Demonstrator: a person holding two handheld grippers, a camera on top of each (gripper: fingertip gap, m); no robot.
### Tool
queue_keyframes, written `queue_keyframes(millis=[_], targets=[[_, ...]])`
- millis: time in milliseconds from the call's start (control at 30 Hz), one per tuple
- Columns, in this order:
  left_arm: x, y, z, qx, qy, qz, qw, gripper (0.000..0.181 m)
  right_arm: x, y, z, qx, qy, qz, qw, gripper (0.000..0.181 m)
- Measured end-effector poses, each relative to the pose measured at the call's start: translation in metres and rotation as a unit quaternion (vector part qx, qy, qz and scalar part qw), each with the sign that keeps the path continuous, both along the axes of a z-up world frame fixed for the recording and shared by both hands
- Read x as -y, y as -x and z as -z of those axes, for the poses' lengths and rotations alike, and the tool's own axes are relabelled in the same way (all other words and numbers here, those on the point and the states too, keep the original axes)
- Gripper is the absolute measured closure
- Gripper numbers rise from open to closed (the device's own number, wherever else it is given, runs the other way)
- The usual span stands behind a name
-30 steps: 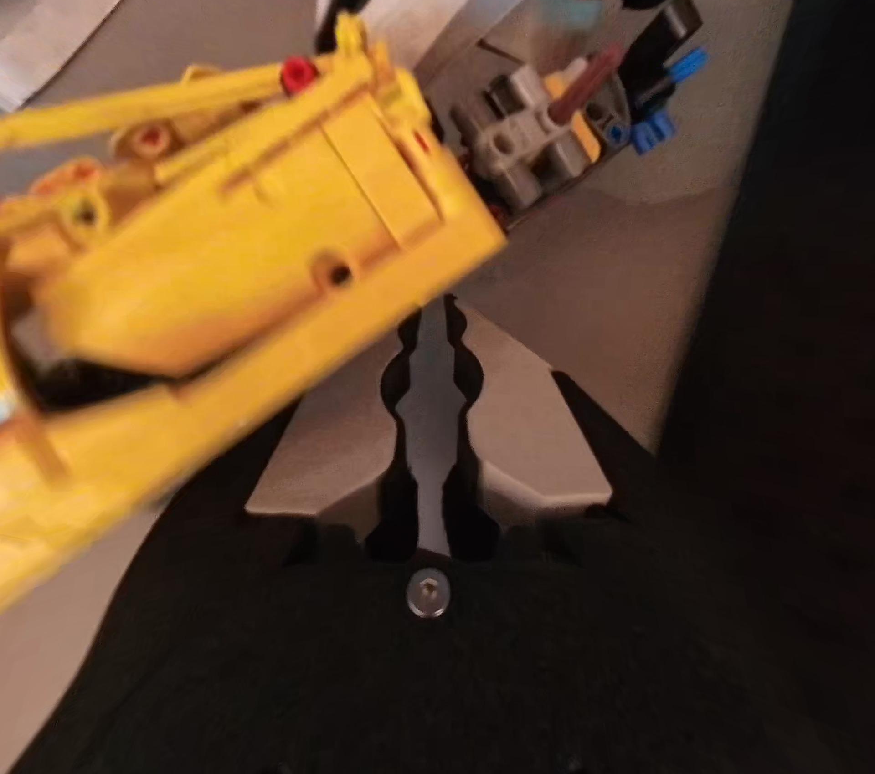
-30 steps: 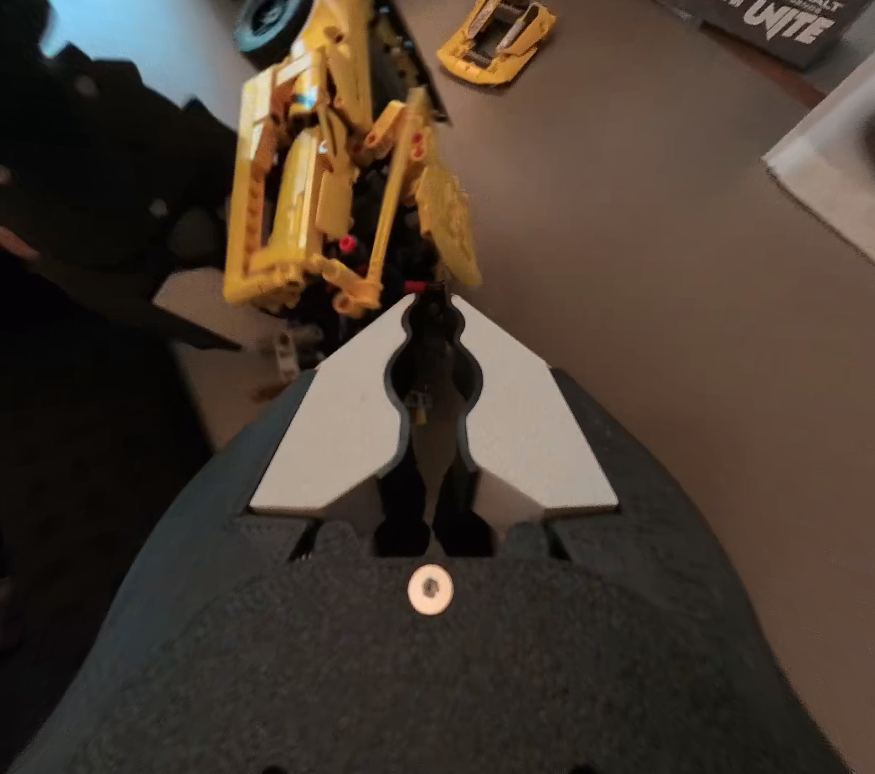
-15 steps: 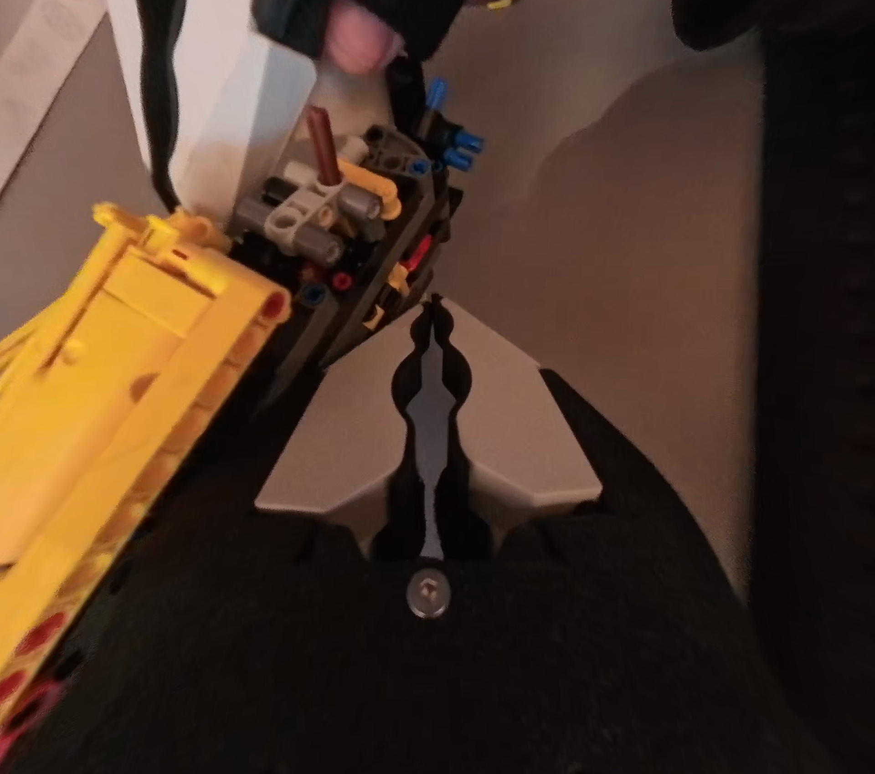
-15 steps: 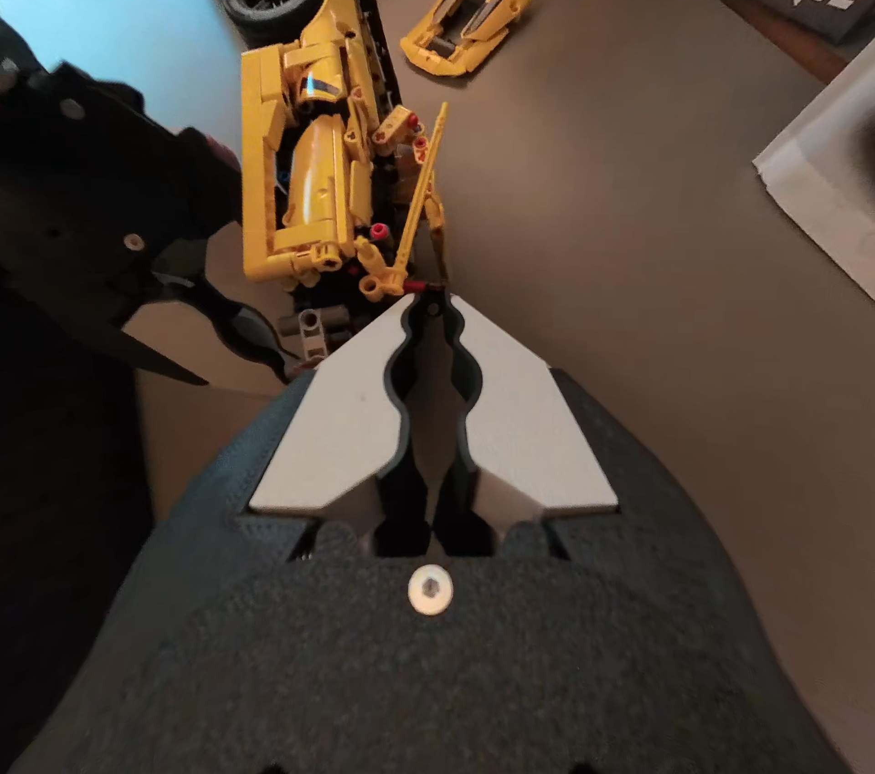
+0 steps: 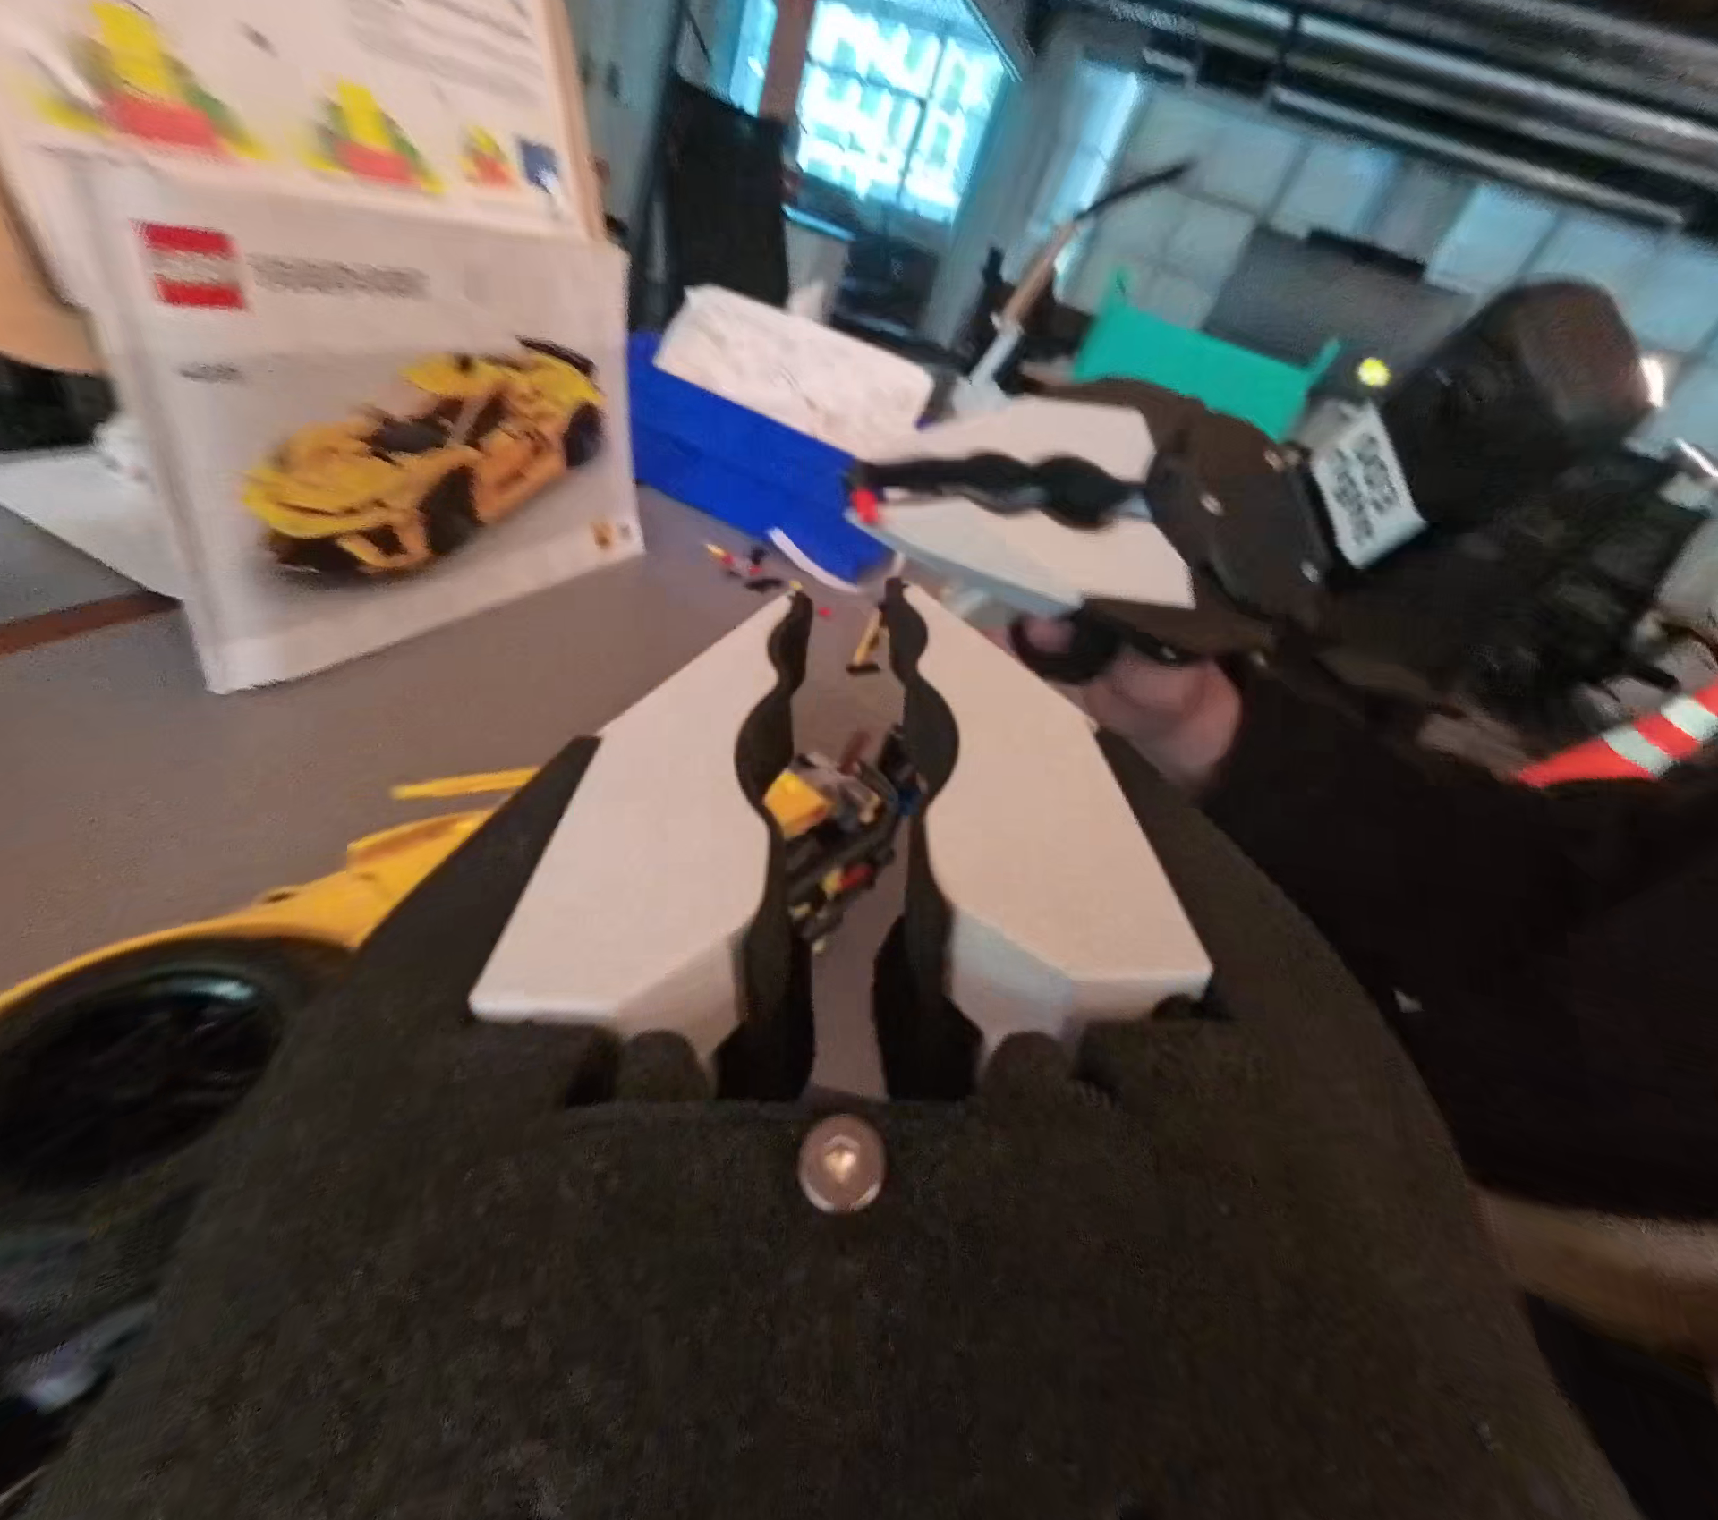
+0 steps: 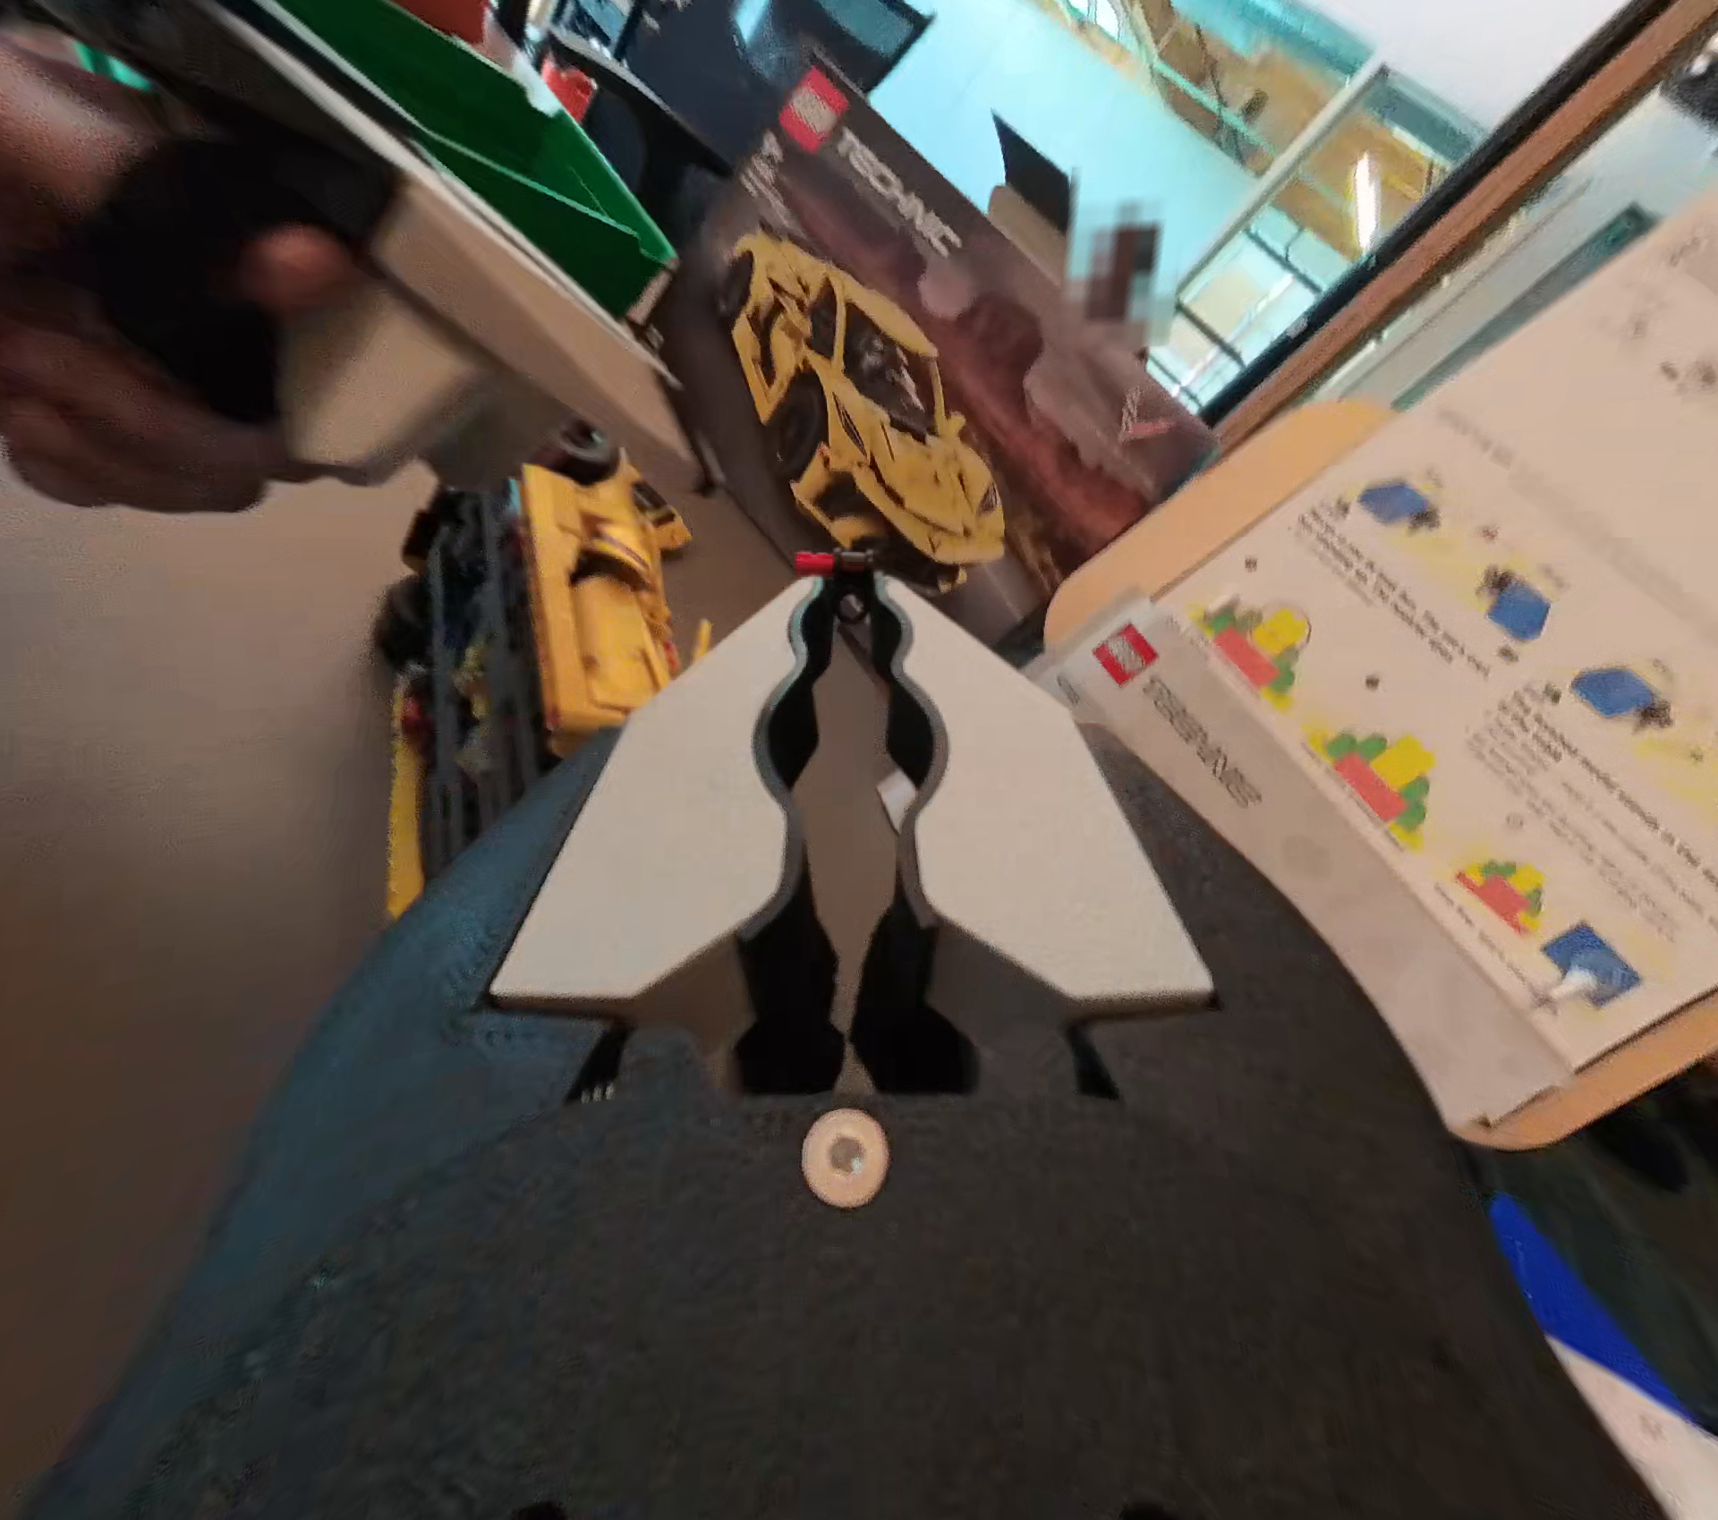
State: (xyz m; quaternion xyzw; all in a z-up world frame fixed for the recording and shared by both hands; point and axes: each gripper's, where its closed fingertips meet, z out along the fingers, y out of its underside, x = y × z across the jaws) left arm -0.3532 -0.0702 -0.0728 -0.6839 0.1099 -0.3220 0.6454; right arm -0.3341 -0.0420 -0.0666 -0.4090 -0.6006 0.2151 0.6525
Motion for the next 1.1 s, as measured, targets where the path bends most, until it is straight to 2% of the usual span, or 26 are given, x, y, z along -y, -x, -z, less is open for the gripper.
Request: queue_keyframes(millis=[67, 167, 300, 467, 600, 667, 800, 833, 900, 1100], targets=[[0.001, 0.009, -0.001, 0.004, -0.006, -0.009, 1.0, 0.164, 0.015, 0.005, -0.004, -0.013, -0.011, -0.01, 1.0, 0.175], [0.006, -0.003, 0.0, 0.021, 0.006, 0.039, 0.999, 0.161, 0.026, 0.01, -0.001, -0.005, -0.056, -0.007, 0.998, 0.175], [0.011, -0.012, 0.003, 0.017, 0.012, 0.062, 0.998, 0.161, 0.029, 0.011, 0.001, 0.003, -0.08, -0.002, 0.997, 0.175], [0.013, -0.012, -0.003, 0.051, 0.013, 0.078, 0.996, 0.164, 0.034, 0.011, 0.003, 0.013, -0.098, -0.007, 0.995, 0.175], [0.015, -0.016, -0.002, 0.05, 0.008, 0.091, 0.995, 0.177, 0.034, 0.01, 0.003, 0.02, -0.117, 0.001, 0.993, 0.175], [0.016, -0.017, -0.001, 0.05, 0.011, 0.092, 0.994, 0.178, 0.036, 0.01, 0.004, 0.02, -0.124, -0.001, 0.992, 0.175], [0.025, -0.021, 0.004, 0.035, 0.017, 0.123, 0.992, 0.178, 0.045, 0.007, 0.007, 0.03, -0.162, -0.036, 0.986, 0.175], [0.025, -0.022, 0.005, 0.028, 0.015, 0.122, 0.992, 0.178, 0.044, 0.006, 0.007, 0.031, -0.156, -0.038, 0.987, 0.175], [0.024, -0.02, 0.006, 0.013, 0.008, 0.109, 0.994, 0.179, 0.043, 0.008, 0.009, 0.037, -0.089, -0.043, 0.994, 0.175], [0.024, -0.018, 0.007, -0.049, -0.013, 0.077, 0.996, 0.179, 0.036, 0.01, 0.004, 0.007, -0.015, -0.04, 0.999, 0.175]])
